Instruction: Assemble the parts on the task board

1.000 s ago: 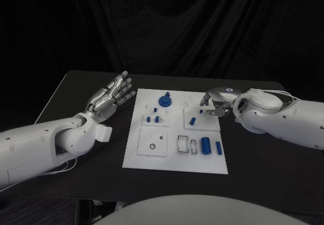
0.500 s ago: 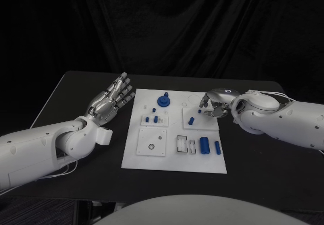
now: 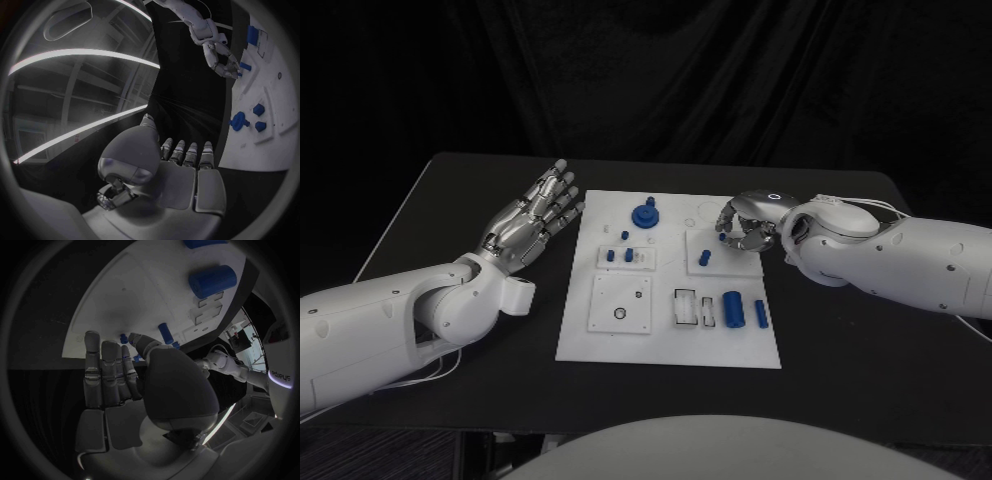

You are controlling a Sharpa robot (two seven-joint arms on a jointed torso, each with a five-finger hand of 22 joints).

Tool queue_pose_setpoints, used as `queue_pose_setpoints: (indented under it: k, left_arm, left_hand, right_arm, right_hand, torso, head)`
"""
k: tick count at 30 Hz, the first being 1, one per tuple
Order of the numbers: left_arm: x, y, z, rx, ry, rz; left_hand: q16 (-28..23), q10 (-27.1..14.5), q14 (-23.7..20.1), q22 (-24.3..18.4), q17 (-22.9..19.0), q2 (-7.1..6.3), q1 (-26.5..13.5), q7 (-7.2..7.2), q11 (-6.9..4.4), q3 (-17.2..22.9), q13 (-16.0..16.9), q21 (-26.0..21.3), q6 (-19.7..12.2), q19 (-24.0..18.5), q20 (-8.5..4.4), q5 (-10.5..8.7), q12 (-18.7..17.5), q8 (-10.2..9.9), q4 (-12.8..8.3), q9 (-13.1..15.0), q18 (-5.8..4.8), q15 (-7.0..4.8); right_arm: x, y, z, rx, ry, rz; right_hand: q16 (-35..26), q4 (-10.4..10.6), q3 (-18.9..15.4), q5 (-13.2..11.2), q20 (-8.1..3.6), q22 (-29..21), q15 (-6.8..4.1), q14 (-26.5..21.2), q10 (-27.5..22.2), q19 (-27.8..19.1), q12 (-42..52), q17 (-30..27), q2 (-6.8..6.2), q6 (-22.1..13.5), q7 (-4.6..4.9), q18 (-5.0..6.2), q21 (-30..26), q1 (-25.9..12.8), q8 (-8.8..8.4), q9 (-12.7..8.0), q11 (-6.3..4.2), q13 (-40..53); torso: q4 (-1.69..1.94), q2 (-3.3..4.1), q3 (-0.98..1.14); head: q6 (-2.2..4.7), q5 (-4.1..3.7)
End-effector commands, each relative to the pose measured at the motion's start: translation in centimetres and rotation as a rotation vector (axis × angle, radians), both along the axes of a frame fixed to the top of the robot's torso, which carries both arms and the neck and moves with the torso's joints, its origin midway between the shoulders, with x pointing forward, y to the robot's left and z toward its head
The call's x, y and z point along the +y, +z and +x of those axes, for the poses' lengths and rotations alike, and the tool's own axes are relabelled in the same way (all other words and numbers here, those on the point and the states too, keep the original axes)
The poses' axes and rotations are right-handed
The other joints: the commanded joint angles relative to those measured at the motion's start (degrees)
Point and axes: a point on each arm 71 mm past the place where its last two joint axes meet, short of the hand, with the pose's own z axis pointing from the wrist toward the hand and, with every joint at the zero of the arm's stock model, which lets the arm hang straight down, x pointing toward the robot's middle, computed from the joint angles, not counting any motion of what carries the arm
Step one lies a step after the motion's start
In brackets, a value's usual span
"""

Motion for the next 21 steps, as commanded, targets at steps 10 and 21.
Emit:
queue_pose_setpoints:
  k: [10, 21]
  left_arm:
    - [0.1, 0.9, -0.1, -0.126, 0.009, -0.089]
    - [0.0, 0.7, -0.1, -0.116, -0.001, -0.09]
  left_hand:
    - [-0.2, 0.2, 0.0, 0.6, -0.1, 0.85, 3.5, 2.22, 2.82, 2.4, 0.2, 0.0, 0.4, 0.2, 2.04, 8.67, 1.2, 0.0, -4.0, 0.1, -1.2, 2.9]
    - [-0.2, 0.4, 0.0, 0.9, -0.1, 1.0, 4.9, 4.4, 5.04, 4.4, 0.4, 0.1, 1.4, 0.4, 2.85, 13.33, 2.1, 0.2, -7.3, 0.3, -0.75, 3.24]
  right_arm:
    - [0.4, -0.4, 0.3, -0.01, 0.007, 0.04]
    - [0.6, -0.9, 0.4, 0.015, 0.008, 0.028]
  right_hand:
    - [0.3, -0.3, 1.0, 2.6, -0.28, 0.2, -0.29, 0.6, 1.6, 0.8, -0.9, -0.3, 0.01, 0.7, 0.4, 0.81, 0.1, -0.2, 0.48, 0.2, -0.02, -0.9]
    - [0.4, -2.4, 2.4, 9.8, -0.74, 1.7, -0.57, 0.7, 2.9, 1.2, -2.2, -0.6, -0.15, 3.5, 0.32, 0.69, 0.8, 0.4, 1.92, 1.2, -0.09, -2.3]
  torso:
    - [-0.03, -0.03, -0.01]
    - [0.07, 0.03, -0.03]
  head:
    - [0.0, 0.11]
    - [0.0, 0.08]
